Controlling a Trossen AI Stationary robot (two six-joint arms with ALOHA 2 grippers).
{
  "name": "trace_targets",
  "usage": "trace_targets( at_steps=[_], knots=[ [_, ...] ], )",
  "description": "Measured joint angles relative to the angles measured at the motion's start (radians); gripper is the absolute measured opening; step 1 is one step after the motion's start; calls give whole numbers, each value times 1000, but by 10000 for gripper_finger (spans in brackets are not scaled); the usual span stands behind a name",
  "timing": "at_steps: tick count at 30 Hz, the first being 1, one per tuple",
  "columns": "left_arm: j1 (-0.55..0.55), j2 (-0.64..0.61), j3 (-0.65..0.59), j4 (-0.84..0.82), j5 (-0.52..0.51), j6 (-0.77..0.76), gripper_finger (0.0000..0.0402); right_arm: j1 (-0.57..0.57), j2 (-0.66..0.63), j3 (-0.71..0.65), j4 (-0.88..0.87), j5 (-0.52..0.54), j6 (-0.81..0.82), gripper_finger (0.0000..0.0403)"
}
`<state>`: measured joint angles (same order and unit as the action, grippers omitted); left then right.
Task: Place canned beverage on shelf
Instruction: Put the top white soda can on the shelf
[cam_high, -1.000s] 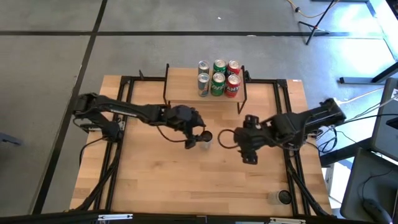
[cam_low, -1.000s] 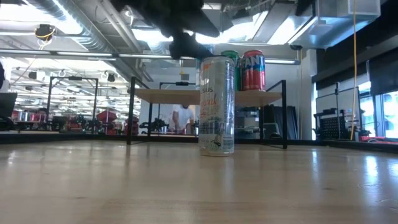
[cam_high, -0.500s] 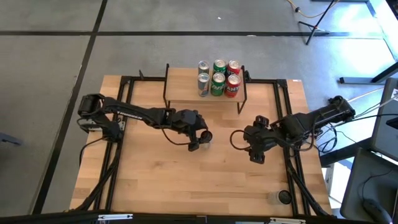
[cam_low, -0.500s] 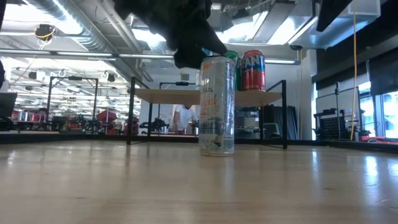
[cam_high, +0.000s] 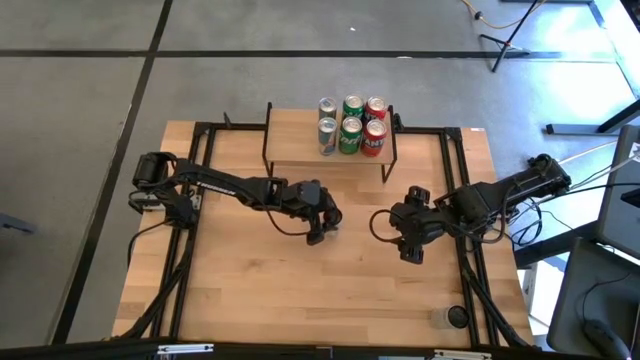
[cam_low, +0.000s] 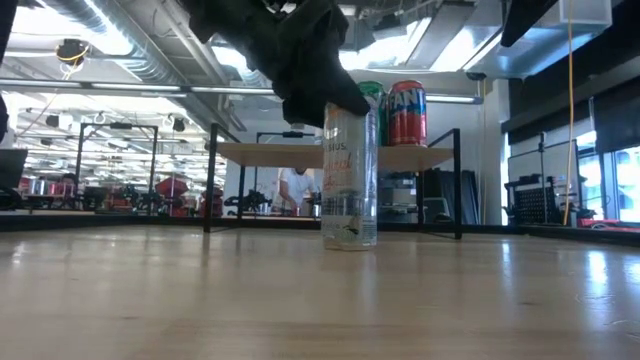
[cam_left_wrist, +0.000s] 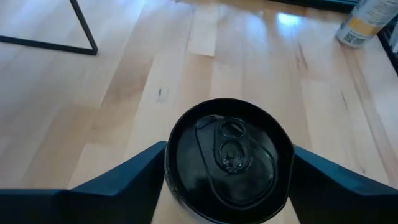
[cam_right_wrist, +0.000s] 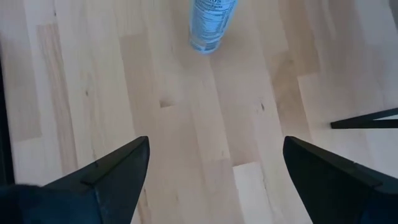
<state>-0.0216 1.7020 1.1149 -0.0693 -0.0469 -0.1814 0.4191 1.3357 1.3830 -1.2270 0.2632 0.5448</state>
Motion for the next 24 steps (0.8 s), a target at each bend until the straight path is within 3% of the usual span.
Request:
trace_targets(
  at_steps=[5, 11, 15, 20, 24],
  knots=[
    [1, -1, 0, 4, -4, -26, 217, 0, 0, 0, 0, 7, -1, 353],
    [-2, -66, 39, -96, -56, -106, 215, 0, -2, 0, -12, 15, -46, 353],
    [-1, -125, 168, -269, -131, -132, 215, 0, -15, -1, -13, 32, -88, 353],
    [9, -140, 426, -601, -248, -146, 215, 0, -42, -3, -40, 86, -146, 353],
    [73, -147, 607, -809, -301, -152, 215, -32, -57, -3, -36, 110, -197, 353]
  ],
)
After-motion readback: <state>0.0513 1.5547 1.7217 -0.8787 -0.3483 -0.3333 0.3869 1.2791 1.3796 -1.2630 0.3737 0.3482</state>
